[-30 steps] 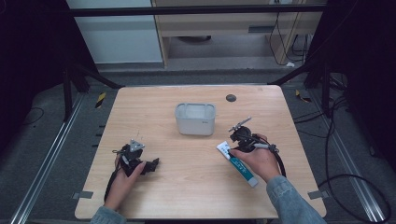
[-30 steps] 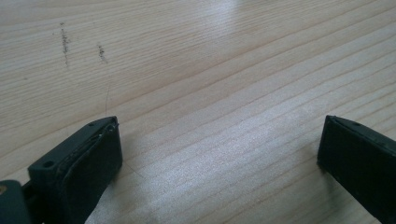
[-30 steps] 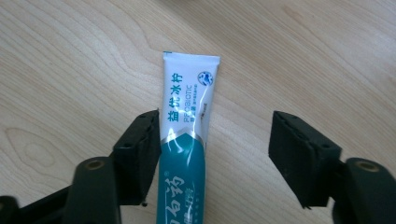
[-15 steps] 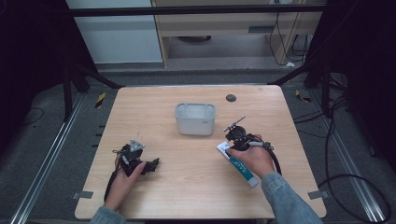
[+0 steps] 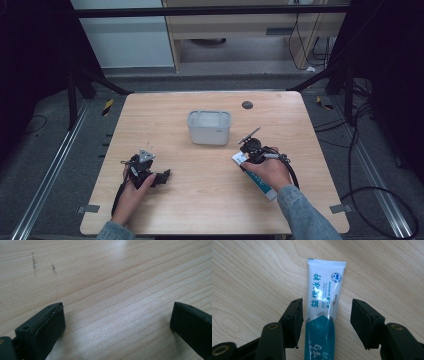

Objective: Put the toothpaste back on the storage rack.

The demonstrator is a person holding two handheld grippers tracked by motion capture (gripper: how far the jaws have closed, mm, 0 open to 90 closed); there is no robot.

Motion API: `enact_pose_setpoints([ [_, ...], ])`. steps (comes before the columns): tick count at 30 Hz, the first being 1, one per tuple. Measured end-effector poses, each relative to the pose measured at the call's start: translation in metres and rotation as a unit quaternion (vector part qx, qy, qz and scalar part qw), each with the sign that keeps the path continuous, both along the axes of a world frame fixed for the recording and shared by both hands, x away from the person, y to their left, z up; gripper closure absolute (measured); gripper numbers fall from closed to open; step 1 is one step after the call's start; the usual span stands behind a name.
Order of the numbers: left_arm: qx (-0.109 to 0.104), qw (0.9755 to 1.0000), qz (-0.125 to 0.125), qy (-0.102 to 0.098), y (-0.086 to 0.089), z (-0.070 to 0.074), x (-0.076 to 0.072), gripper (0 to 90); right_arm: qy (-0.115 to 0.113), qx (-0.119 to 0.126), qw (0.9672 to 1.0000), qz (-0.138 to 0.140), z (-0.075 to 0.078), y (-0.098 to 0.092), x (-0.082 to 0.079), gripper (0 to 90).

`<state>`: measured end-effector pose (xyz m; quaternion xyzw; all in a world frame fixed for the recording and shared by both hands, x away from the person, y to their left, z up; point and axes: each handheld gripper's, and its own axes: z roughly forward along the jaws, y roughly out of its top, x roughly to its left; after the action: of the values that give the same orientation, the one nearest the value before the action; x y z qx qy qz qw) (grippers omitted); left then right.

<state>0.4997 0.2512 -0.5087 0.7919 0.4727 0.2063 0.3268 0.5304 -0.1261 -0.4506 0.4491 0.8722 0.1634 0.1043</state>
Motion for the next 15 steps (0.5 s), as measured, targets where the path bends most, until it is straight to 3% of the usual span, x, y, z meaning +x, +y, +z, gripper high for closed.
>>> enact_pose_setpoints([
  [15,0.0,1.0,0.0,0.0,0.0,0.0,0.0,0.0,0.024,-0.008,0.9997,0.0,-0.014,0.002,-0.003,47.1],
])
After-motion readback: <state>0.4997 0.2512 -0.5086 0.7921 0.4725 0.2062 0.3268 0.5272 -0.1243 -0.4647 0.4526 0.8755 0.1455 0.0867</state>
